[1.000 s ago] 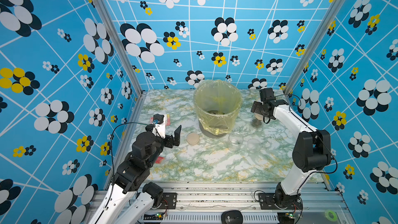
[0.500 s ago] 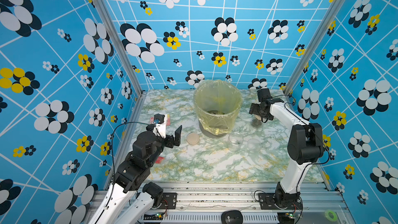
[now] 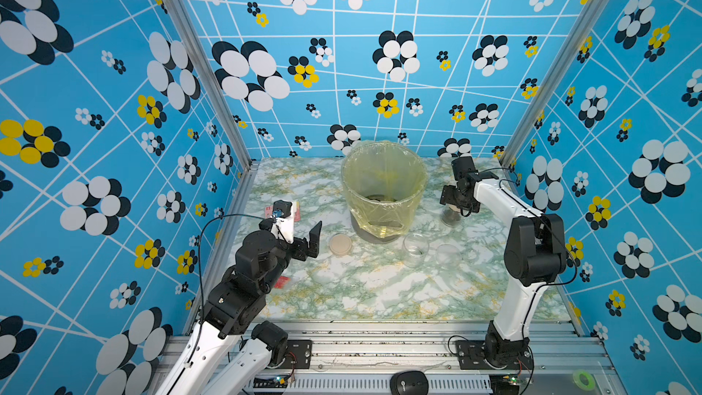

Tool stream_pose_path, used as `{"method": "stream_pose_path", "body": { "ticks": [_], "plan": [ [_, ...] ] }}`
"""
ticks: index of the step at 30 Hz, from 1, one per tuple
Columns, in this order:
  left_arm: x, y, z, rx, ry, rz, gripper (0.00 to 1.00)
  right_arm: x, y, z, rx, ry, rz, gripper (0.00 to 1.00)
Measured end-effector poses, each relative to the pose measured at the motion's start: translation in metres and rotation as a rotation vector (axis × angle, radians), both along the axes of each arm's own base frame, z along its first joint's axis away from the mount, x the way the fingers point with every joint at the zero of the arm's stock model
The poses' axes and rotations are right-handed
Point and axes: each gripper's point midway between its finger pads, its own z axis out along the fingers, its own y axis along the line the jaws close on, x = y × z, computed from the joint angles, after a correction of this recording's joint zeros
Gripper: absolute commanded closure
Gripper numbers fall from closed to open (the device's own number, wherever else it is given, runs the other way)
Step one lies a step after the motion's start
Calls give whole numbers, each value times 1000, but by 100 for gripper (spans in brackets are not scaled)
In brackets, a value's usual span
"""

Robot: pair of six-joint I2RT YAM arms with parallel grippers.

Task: Empty moldy tea leaves from jars
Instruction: Pick up the jar from the center of the board.

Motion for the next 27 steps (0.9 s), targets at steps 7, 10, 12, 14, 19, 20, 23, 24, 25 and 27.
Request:
{"method": "stream_pose_path", "body": {
  "ticks": [7, 10, 12, 14, 19, 20, 23, 24, 25, 27],
  "plan": [
    [0, -2, -1, -4, 6, -10, 1, -2, 4, 0, 11, 15, 26, 56],
    [1, -4, -2, -5, 10, -20, 1, -3, 5, 0, 16, 18, 32, 62],
    [1, -7, -3, -6, 14, -31, 1, -6, 7, 1, 28, 27, 37, 62],
    [2, -10, -4, -7, 22, -43, 1, -10, 9, 5, 42, 32, 43, 63],
    [8, -21, -4, -15, 39, -85, 1, -27, 13, 33, 81, -16, 57, 66],
    [9, -24, -1, -22, 34, -98, 1, -31, 14, 44, 91, -38, 60, 67],
    [11, -29, 14, -43, 12, -124, 1, -43, 15, 77, 118, -113, 68, 72],
    [12, -31, 20, -49, 2, -132, 1, -46, 16, 86, 126, -137, 70, 72],
    [12, -33, 27, -56, -9, -141, 1, -51, 16, 98, 133, -166, 73, 72],
    [15, -37, 42, -68, -30, -157, 1, -63, 16, 117, 147, -216, 77, 73]
  ]
}}
